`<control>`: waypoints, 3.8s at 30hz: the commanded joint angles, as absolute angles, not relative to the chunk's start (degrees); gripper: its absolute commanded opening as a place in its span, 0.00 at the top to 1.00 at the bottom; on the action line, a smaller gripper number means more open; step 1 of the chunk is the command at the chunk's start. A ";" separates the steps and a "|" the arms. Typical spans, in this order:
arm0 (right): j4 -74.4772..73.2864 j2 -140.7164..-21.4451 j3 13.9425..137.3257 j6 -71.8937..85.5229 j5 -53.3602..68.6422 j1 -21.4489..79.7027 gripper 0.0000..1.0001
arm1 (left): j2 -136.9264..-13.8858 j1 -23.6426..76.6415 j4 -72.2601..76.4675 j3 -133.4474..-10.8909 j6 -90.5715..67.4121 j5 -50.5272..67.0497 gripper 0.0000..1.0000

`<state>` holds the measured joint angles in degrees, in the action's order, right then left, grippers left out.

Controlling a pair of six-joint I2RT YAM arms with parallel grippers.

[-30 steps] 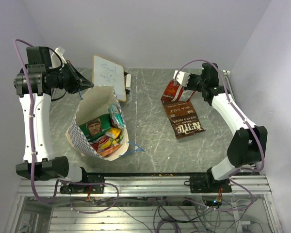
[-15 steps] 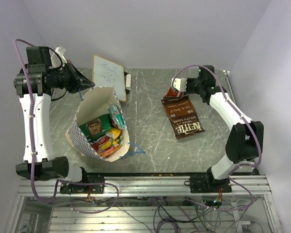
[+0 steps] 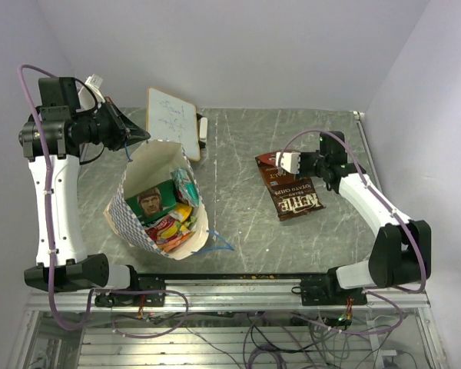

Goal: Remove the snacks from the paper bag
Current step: Place the snack at the center of the board, then take out the snack from the paper bag.

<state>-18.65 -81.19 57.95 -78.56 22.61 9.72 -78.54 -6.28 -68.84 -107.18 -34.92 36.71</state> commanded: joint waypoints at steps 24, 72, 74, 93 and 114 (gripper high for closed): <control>-23.10 -67.28 36.18 -67.74 25.76 8.18 0.81 | -72.89 -6.72 -58.83 -98.46 -41.17 42.30 0.93; -15.20 -103.43 83.85 -73.16 14.39 67.59 0.35 | -64.86 -5.20 -59.05 -90.79 -43.58 43.68 0.93; -14.15 -105.38 83.98 -73.83 15.16 67.59 0.36 | -64.82 -5.23 -59.19 -90.50 -43.58 43.85 0.93; -7.81 -115.20 90.20 -68.04 15.92 67.29 0.75 | -63.60 -5.20 -62.40 -90.97 -41.64 43.89 0.93; -18.46 -95.95 94.88 -52.17 17.03 64.08 1.00 | -65.19 -5.23 -60.22 -94.14 -42.05 40.48 0.93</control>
<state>-15.07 -102.63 90.24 -56.25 17.08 64.05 -65.21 -5.41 -62.13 -92.44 -41.93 41.39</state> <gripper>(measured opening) 0.009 0.083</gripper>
